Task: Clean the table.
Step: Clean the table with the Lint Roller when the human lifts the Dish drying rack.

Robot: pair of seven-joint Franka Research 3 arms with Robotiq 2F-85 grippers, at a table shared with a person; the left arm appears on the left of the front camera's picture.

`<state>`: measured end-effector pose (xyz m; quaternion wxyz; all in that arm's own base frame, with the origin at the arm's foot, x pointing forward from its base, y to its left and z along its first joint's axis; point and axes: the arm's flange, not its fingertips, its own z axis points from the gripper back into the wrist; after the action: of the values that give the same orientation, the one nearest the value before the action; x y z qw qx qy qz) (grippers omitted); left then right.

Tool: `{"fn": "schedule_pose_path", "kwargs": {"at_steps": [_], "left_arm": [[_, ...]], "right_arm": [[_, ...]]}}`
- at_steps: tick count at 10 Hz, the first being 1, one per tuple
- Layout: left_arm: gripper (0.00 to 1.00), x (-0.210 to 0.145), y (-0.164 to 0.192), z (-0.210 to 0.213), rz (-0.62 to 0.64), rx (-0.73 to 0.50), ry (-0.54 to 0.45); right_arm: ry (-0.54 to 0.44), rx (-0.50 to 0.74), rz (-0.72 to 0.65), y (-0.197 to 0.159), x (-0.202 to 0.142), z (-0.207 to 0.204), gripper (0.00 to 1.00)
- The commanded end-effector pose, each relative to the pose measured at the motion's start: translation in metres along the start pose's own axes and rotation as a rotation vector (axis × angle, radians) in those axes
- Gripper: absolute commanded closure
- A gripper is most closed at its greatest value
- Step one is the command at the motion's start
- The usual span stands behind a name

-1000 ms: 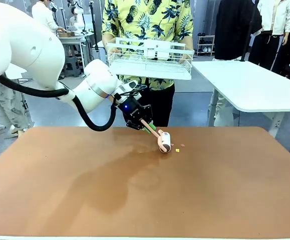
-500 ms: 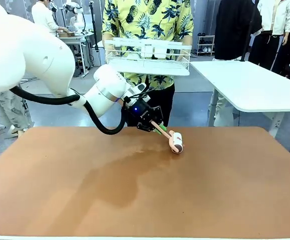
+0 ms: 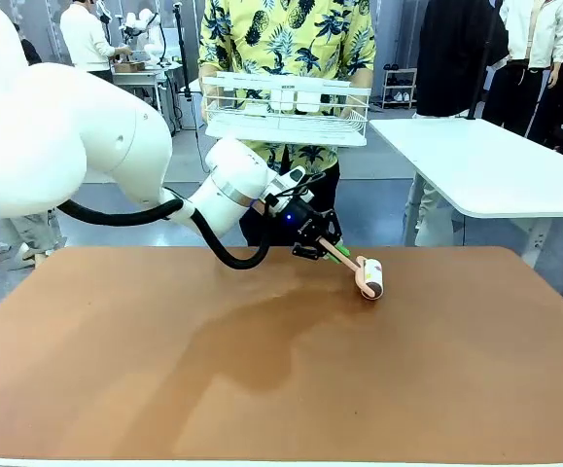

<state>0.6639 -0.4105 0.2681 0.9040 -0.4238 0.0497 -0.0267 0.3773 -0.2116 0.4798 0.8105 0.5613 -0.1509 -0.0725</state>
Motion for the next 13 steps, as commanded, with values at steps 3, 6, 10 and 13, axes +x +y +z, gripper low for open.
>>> {"fn": "schedule_pose_path", "kwargs": {"at_steps": [3,6,10,13], "left_arm": [[0.79,0.003,0.008,-0.005,-0.026,-0.022,-0.141],[0.79,-0.041,-0.022,0.037,-0.113,-0.115,-0.149],[0.79,-0.102,-0.033,0.108,-0.156,-0.144,-0.198],[0.79,-0.153,-0.043,0.170,-0.137,0.001,-0.263]], "right_arm": [[-0.002,0.015,0.002,0.004,-0.001,0.002,0.00],[-0.002,0.015,0.002,0.004,-0.001,0.002,0.00],[-0.002,0.015,0.002,0.004,-0.001,0.002,0.00],[-0.002,0.015,0.002,0.004,-0.001,0.002,0.00]]}}
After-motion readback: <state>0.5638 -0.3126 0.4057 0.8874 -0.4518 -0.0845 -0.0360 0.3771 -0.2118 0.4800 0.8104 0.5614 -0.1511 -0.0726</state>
